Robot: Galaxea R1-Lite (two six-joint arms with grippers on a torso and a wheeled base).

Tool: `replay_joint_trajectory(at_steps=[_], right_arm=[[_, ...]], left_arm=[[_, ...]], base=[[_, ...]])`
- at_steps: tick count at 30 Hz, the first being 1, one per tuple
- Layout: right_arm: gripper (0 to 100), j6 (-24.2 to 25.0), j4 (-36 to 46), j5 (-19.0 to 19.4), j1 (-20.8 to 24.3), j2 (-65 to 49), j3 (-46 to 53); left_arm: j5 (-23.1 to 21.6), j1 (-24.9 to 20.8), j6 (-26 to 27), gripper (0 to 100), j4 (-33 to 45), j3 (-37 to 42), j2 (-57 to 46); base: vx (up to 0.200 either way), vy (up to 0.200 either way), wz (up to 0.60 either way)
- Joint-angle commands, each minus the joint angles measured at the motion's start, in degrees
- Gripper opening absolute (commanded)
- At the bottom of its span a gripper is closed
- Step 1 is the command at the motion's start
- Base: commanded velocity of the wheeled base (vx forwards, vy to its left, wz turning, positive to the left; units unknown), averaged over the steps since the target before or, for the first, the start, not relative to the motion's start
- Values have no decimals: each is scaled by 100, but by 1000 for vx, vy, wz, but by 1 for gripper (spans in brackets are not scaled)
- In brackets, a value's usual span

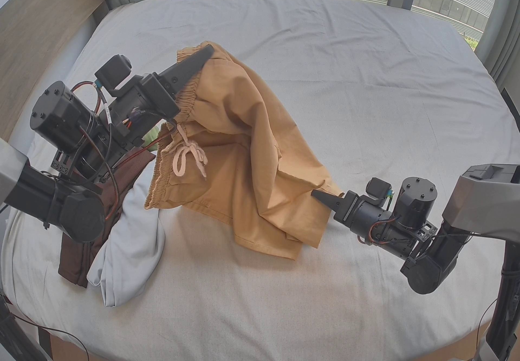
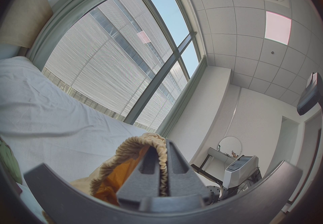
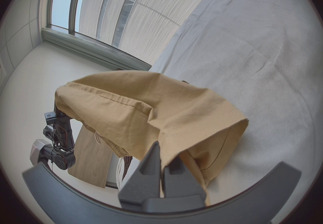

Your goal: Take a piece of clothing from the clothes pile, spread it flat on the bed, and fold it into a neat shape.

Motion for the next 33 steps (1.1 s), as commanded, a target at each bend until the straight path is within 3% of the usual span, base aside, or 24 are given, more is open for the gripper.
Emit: replay_joint_trajectory(at_steps=[1,4,10,16,20,33], right_arm=[[0,-2,-10,4,-104,-193,45],[0,-11,16,39,-289,-782,204],[0,-81,43,531,-500,-1802,705],[0,-547,51,602,-676,-2004,757],[0,-565,51,795,-728,-2329,784],[0,-573,60,918,-992,-3102,819]], left_arm=[[-1,6,-16,0,0,78,-25],[-28,6,-43,0,0,253,-122],[-80,-29,-271,0,9,781,-605],[-186,-2,-465,0,9,1124,-834],[-274,6,-456,0,9,1370,-843],[-405,191,-429,0,9,1756,-684]], base=[[0,0,0],[0,0,0],[0,0,0],[0,0,0],[0,0,0],[0,0,0]])
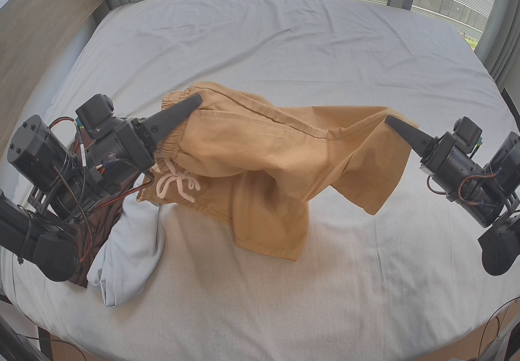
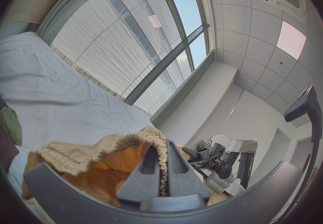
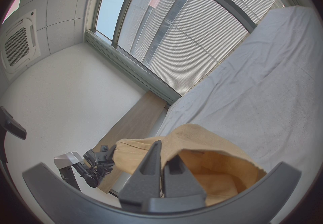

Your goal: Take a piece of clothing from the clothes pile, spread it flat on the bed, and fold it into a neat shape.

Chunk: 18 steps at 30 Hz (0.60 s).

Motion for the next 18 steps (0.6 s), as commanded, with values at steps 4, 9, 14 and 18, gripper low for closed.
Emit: replay_joint_trajectory(at_steps=[4,9,14,18], right_arm=[[0,10,-1,377,-516,-261,21],[0,10,-1,808,-920,-146,232],[0,1,-9,1001,-1158,302,311],[0,-17,-9,1142,-1193,574,434]], left_arm=[[-20,328,17,0,-10,68,334],[-20,434,17,0,-19,33,571],[-20,442,26,0,-19,77,712],[-20,442,52,0,-19,86,897]], base=[[0,0,0],[0,0,0],[0,0,0],[0,0,0]])
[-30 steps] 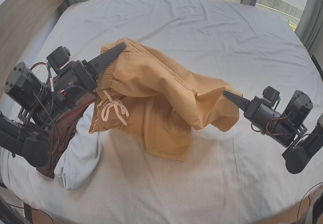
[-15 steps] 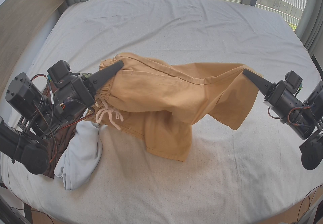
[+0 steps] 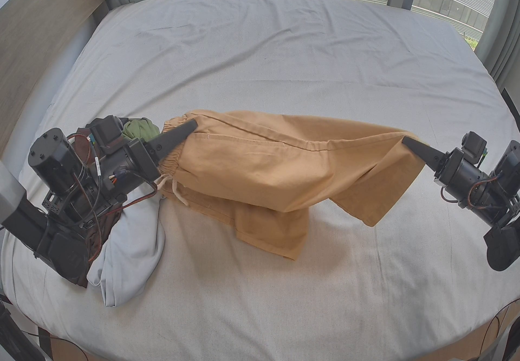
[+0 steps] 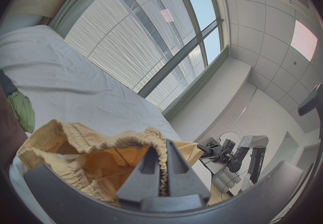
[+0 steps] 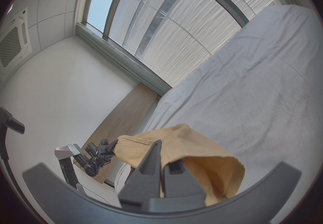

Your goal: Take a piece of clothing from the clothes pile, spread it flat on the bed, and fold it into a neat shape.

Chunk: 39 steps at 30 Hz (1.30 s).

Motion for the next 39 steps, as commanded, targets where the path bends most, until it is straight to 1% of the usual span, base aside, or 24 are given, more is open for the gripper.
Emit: replay_joint_trajectory(at_steps=[1,6,9,11,17,21,24,32,33,39], right_arm=[[0,-22,-6,69,-71,391,100],[0,-321,-6,78,-54,752,188],[0,-628,-6,87,-45,1006,258],[0,-734,-6,104,-45,1103,276],[0,-760,-6,122,-18,1270,372],[0,-778,-6,377,-1,1393,513],[0,-787,-6,482,8,1393,619],[0,-1208,-6,500,43,1622,654],[100,-1235,-6,482,43,1674,592],[100,-1156,-15,456,17,1710,205]], left_arm=[[8,10,9,0,-3,9,295],[8,133,255,0,-3,-35,524],[8,194,272,0,-3,-88,559],[8,203,272,0,-3,-88,550],[8,212,272,0,-3,-97,515],[8,212,272,0,-3,-97,462],[8,212,272,0,-3,-97,445],[8,203,281,0,-3,-88,436],[8,203,281,0,-3,-88,436],[8,177,290,0,-12,-79,427]], base=[[0,0,0],[0,0,0],[0,0,0],[0,0,0],[0,0,0],[0,0,0],[0,0,0],[0,0,0],[0,0,0],[0,0,0]])
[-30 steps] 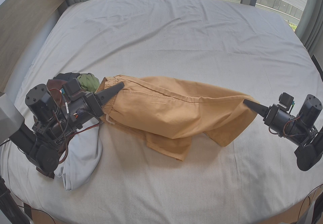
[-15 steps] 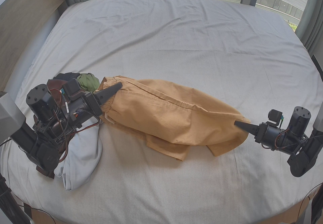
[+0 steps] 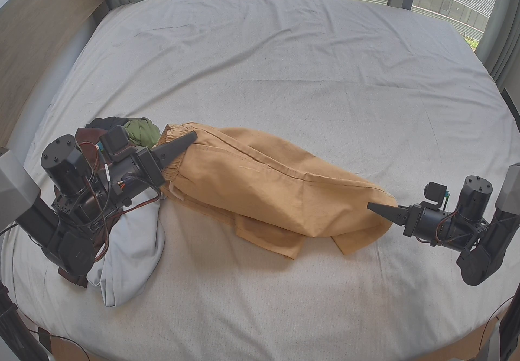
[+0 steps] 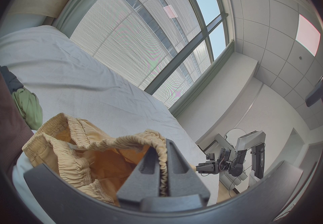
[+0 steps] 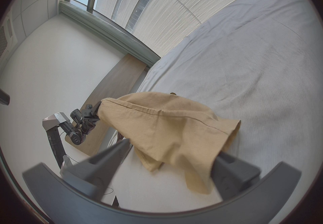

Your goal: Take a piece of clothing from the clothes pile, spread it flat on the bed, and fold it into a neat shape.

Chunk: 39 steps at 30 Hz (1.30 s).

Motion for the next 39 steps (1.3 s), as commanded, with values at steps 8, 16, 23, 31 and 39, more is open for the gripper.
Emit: replay_joint_trajectory(at_steps=[8,16,23,31,39], right_arm=[[100,107,-6,-24,-37,96,-459],[100,520,-15,-24,-37,289,-766],[100,564,-15,-24,15,368,-819],[100,564,-24,-33,94,509,-1004],[0,564,-41,-490,200,649,-1223]], left_arm=[[-1,-31,1,0,-10,34,-8],[-1,-31,1,0,-1,51,-61],[-1,-49,1,0,-10,51,-61],[-1,-49,1,0,-10,60,-61],[-1,-93,1,0,-10,69,-61]], base=[[0,0,0],[0,0,0],[0,0,0],[0,0,0],[0,0,0]])
